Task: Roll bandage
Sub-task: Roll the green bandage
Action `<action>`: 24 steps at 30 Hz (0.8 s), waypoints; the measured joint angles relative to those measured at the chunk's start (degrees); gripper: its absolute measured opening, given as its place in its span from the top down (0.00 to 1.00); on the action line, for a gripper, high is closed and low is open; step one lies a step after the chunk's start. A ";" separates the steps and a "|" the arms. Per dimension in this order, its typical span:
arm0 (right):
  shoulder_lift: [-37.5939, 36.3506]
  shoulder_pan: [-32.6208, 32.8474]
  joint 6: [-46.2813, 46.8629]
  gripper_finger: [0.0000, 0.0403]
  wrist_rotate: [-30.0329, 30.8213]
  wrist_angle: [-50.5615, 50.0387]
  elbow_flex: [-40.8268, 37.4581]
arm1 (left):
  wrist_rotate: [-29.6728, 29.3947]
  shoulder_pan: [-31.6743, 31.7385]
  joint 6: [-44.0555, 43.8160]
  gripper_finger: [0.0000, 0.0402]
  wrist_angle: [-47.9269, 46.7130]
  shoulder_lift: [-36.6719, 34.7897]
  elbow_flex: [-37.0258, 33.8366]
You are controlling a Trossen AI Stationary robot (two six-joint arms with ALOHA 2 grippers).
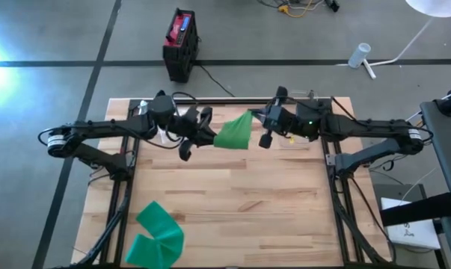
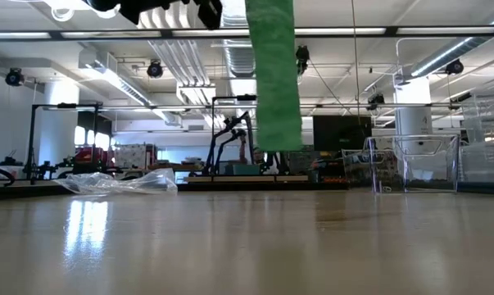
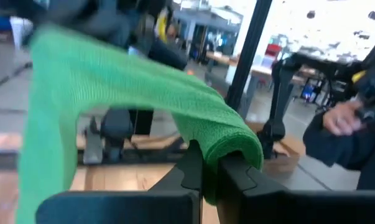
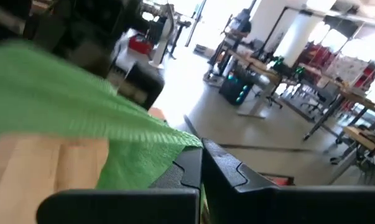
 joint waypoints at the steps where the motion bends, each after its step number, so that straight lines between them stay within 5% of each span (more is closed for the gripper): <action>1: 0.11 0.05 1.13 1.00 -0.91 -0.89 -0.25 | 0.02 -0.02 -0.39 0.98 1.37 0.00 0.00; 6: 0.87 1.62 3.85 0.92 -4.09 -2.27 -0.55 | -0.73 -0.11 -2.40 0.98 3.22 0.00 0.00; 17: -3.75 6.17 1.00 0.51 1.16 -17.91 7.43 | -7.88 -0.12 -0.64 0.98 1.06 0.43 0.00; 24: -3.10 9.97 3.04 0.40 -6.04 -14.13 7.53 | -10.86 -0.20 -0.51 0.98 1.64 2.24 0.00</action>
